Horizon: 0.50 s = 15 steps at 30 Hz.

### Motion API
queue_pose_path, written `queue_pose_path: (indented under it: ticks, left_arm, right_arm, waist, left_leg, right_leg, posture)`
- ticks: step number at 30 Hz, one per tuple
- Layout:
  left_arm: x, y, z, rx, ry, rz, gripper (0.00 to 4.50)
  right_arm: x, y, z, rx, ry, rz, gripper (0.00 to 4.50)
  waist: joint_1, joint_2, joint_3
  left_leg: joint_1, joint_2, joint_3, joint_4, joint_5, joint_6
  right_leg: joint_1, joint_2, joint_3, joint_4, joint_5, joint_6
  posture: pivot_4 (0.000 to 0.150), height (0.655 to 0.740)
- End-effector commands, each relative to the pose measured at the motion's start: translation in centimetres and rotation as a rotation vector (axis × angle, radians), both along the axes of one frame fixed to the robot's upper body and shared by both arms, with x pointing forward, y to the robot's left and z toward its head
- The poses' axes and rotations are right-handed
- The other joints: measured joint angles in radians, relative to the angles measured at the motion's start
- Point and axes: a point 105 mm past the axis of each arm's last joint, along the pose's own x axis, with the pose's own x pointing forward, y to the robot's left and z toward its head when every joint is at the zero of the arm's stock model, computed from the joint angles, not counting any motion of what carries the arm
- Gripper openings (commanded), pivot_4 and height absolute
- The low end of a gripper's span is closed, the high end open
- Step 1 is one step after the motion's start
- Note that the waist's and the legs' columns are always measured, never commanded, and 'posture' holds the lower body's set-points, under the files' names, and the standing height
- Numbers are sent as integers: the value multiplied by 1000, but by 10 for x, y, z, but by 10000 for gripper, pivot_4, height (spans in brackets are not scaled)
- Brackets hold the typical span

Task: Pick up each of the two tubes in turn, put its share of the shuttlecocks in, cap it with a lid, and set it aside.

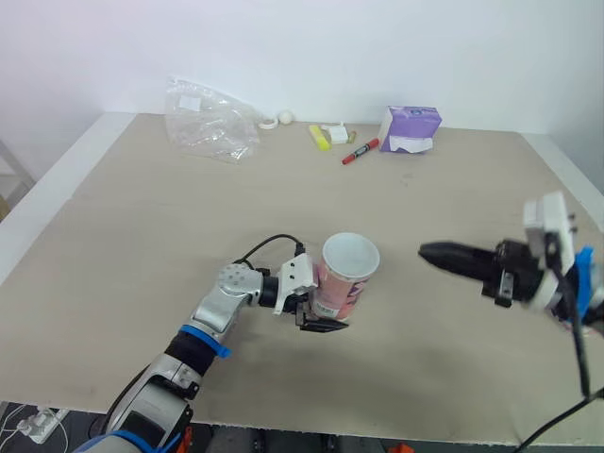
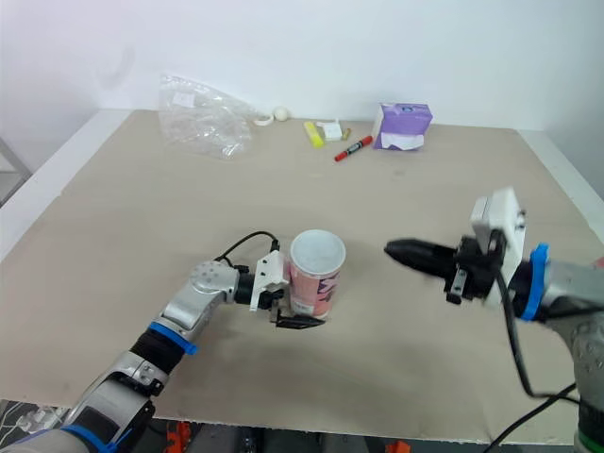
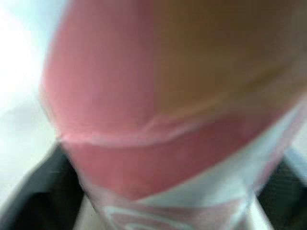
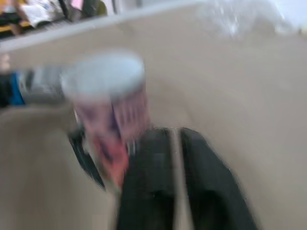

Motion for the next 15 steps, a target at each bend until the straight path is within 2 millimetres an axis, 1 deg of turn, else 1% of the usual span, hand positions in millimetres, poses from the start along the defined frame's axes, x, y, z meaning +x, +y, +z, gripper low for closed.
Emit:
queue_pose_path:
  ticks: [1,3,4,5,6,9,11,15]
  left_arm:
    - [-3,-3,22,-63,-63,-39,45000]
    - [-4,-1,26,-66,-66,-44,45000]
    - [-4,1,29,-67,-72,-46,45000]
    - [-4,2,31,-66,-79,-47,45000]
    - [-4,5,33,-66,-85,-47,45000]
    - [-2,16,37,-57,-100,-36,45000]
    - [0,27,38,-35,-119,-20,45000]
    - [3,40,39,-19,-132,9,45000]
  right_arm:
    - [-3,6,-5,-51,-92,12,23747]
    - [-6,8,-17,-80,-78,29,32779]
    - [-6,10,-23,-90,-76,33,38049]
    - [-6,12,-29,-94,-72,40,42390]
    - [-6,14,-33,-96,-72,46,43800]
    - [-6,24,-46,-80,-67,62,43800]
    - [-2,31,-56,-58,-58,65,43800]
    - [3,41,-66,-41,-63,75,43800]
  waist:
    - [-1,0,1]
    - [-1,0,1]
    - [-1,0,1]
    - [-1,-1,1]
    - [-1,-1,1]
    - [-3,-1,2]
    - [-4,-2,2]
    - [-5,-1,2]
  left_leg:
    - [0,0,1,0,0,0]
    - [0,0,1,1,0,0]
    - [0,0,1,1,0,0]
    - [0,0,0,1,0,0]
    - [0,0,0,1,0,0]
    - [0,1,-1,1,0,0]
    - [1,1,-1,1,0,0]
    - [1,1,-1,1,0,0]
  right_leg:
    - [0,0,1,0,0,1]
    - [0,0,1,0,-2,5]
    - [1,0,1,0,-2,5]
    - [1,1,1,0,-2,5]
    - [1,1,1,0,-2,5]
    - [1,3,2,0,-2,4]
    - [1,4,3,0,-2,3]
    - [1,4,3,1,-2,3]
  posture:
    - [1500,7400]
    - [1500,7400]
    - [1500,7400]
    - [1500,7400]
    - [1500,7400]
    - [1500,7400]
    - [1500,7400]
    - [1500,7400]
